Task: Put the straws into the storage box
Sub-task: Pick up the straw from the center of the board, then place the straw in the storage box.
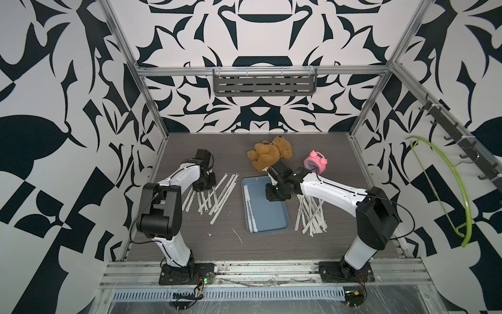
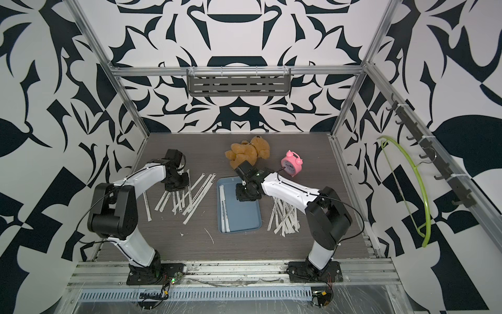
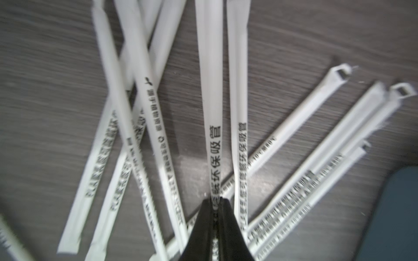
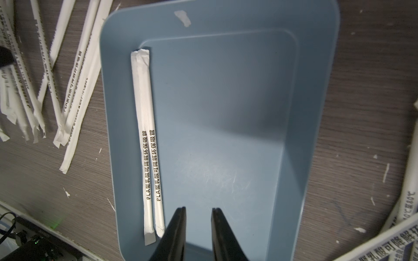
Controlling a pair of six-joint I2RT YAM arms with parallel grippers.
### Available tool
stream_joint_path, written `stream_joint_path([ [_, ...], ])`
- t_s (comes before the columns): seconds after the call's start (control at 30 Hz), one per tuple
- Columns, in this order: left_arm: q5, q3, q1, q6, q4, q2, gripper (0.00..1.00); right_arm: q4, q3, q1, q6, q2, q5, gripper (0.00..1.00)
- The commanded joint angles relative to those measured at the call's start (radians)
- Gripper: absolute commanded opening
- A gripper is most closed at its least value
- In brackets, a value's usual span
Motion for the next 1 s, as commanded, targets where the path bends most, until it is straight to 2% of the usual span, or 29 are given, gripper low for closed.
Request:
stream_joint_path([
  [0.0, -0.003, -0.019, -0.013, -0.021, -0.084, -0.092, 0.08, 0.003, 0.006, -0.019, 0.011, -0.044, -0.027, 0.25],
  [0.1, 0.000, -0.028, -0.053, -0.064, -0.114, -0.146, 0.08, 0.008, 0.006, -0.041, 0.014, -0.060, -0.049, 0.25],
  [0.17, 0.005, -0.025, -0.114, -0.127, -0.122, -0.180, 0.08, 0.004, 0.003, -0.058, 0.013, -0.077, -0.051, 0.25],
  [0.27, 0.023, -0.010, -0.289, -0.277, -0.085, -0.206, 0.05, -0.001, -0.021, -0.107, 0.016, -0.127, -0.044, 0.24],
  [0.37, 0.022, -0.020, -0.483, -0.477, 0.037, -0.189, 0.03, -0.015, -0.042, -0.158, 0.002, -0.169, -0.029, 0.24],
  [0.5, -0.007, -0.032, -0.632, -0.649, 0.170, -0.091, 0.01, -0.032, -0.059, -0.190, -0.019, -0.191, -0.011, 0.23],
  [0.7, -0.078, 0.002, -0.710, -0.682, 0.155, 0.053, 0.00, -0.029, -0.082, -0.193, -0.025, -0.200, -0.015, 0.23],
  [0.97, -0.124, -0.006, -0.712, -0.649, 0.121, 0.122, 0.02, -0.018, -0.105, -0.193, -0.026, -0.196, -0.020, 0.23],
])
